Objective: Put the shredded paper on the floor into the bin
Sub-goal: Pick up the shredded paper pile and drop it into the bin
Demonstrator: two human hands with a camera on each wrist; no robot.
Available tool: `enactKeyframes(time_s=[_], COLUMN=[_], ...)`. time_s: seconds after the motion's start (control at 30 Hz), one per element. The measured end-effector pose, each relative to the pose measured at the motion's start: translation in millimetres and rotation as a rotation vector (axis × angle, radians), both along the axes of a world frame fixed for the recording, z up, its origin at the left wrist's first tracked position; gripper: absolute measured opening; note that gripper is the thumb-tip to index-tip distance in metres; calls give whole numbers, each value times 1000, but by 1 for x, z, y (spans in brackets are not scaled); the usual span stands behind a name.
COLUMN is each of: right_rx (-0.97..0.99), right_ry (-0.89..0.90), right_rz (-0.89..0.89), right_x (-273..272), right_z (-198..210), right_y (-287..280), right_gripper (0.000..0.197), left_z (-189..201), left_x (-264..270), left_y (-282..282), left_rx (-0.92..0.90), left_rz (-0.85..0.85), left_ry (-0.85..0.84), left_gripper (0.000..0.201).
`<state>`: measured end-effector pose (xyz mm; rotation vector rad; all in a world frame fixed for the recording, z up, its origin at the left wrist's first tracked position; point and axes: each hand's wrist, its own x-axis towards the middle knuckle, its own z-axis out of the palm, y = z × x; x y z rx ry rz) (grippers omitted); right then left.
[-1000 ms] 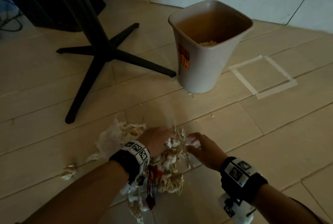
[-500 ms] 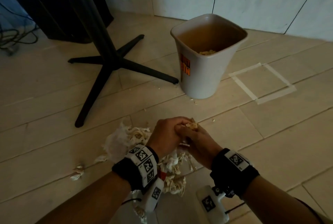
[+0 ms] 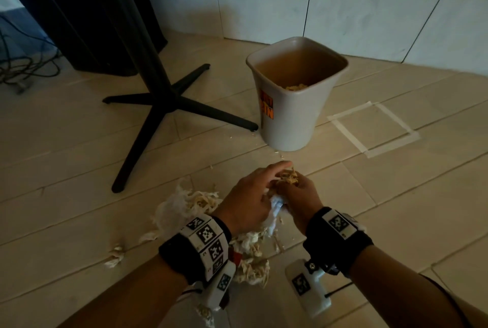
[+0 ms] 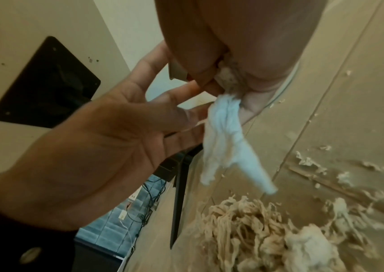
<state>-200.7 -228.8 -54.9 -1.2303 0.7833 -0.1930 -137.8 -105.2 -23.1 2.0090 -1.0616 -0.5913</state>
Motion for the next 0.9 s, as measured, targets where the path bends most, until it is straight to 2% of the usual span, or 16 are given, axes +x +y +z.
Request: enactKeyframes(time_s=[0.13, 0.33, 0.63, 0.77, 0.9], right_rx=[-47, -161, -411, -493, -547], right_ry=[19, -68, -234, -171, -175], right_rz=[-56, 55, 114, 58, -43], right_x=[3, 20, 83, 112, 142], right_z=[11, 69, 175, 195, 191], right_y=[-12, -38, -84, -106, -124], right_gripper=[26, 23, 6, 5, 20], left_z=[0, -13, -31, -43, -53], left_x=[9, 21, 34, 41, 47], left_y=[11, 23, 26, 23, 24], left_rx=[-14, 68, 249, 289, 271], left_rz=[104, 101, 108, 130, 144], left_ry=[-10, 22, 34, 42, 66], left_gripper=[60, 29, 31, 32, 33])
